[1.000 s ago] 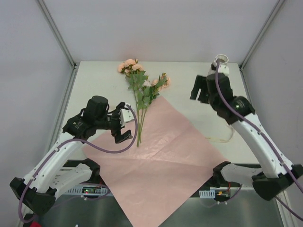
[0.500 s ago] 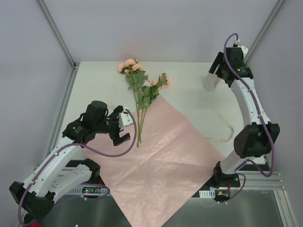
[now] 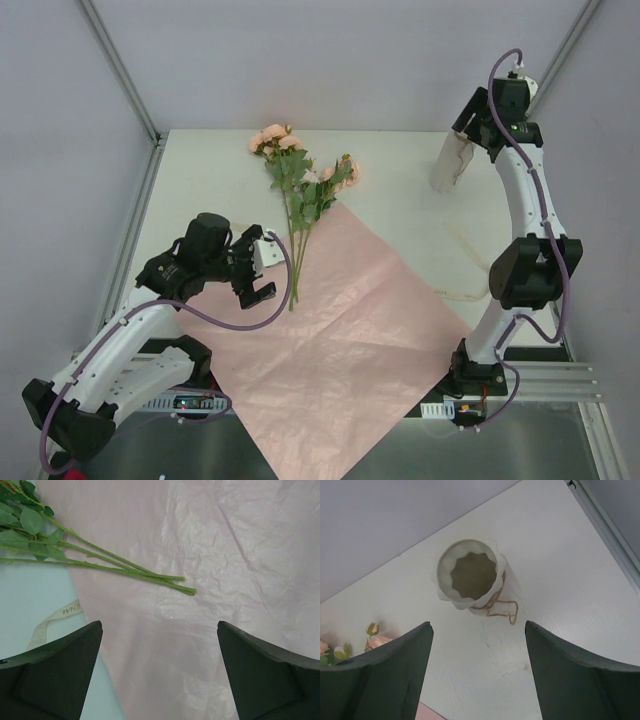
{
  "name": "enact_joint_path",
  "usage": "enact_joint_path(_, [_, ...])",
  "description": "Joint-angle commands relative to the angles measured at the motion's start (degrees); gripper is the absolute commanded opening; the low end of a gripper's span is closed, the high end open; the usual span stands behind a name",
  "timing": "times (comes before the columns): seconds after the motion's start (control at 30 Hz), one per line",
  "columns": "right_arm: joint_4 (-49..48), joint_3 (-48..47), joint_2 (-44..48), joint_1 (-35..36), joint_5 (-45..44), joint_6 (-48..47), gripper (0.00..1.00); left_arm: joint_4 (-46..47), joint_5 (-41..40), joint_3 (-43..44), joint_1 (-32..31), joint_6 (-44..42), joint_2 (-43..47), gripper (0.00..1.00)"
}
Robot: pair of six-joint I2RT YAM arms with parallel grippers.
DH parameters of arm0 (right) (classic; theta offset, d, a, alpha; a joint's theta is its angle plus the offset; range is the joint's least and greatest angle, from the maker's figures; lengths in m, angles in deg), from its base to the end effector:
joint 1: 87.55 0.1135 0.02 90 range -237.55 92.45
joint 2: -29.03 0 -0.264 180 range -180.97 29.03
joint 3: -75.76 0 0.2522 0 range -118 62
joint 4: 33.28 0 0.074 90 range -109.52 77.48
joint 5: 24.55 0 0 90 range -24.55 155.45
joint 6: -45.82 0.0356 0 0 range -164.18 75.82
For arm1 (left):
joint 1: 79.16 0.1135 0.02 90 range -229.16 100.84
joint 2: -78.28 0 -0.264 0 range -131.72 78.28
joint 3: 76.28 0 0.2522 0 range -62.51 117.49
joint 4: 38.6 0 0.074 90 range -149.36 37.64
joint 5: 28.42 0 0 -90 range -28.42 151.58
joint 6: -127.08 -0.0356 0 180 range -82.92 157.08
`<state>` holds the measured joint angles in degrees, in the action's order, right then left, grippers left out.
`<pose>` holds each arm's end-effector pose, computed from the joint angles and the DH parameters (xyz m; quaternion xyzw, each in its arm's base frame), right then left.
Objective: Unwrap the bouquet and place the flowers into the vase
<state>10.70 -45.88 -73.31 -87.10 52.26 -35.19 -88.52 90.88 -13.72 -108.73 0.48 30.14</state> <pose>0.4132 -0.0049 0.4094 0.1241 0.8294 -0.0523 0.5422 0.1424 -0.1008 0.3119 0.5665 0.6574 -0.1973 0.4559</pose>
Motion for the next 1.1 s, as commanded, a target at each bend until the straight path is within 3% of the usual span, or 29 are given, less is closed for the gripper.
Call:
enact_joint_path(0.0, [-1.1,-3.1,-3.0,-2.0,1.6,0.9,0.77,1.0,-0.5,-0.3,0.1,-1.5,-0.2,0.99])
enact_joint_path(0.5, [-5.7,-2.2,-2.5,-4.7,8.4,1.6,0.73,1.0,-0.5,-0.7,0.2,-0.4,-1.8,0.99])
enact_joint_path(0.83, [-4.5,-3.9,-5.6,-6.0,8.4,2.7,0.69,1.1,-0.6,-0.1,0.1,-0.8,-2.6,0.99])
enact_joint_path(0.93, [-2.9,-5.7,-7.3,-6.1,8.7,2.5,0.66,1.1,-0.3,-0.1,0.2,-0.7,-2.8,0.99])
enact_joint_path(1.07, [-2.5,-5.1,-8.0,-6.1,9.1,2.5,0.51,1.1,-0.5,0.3,0.2,-0.5,-3.2,0.99])
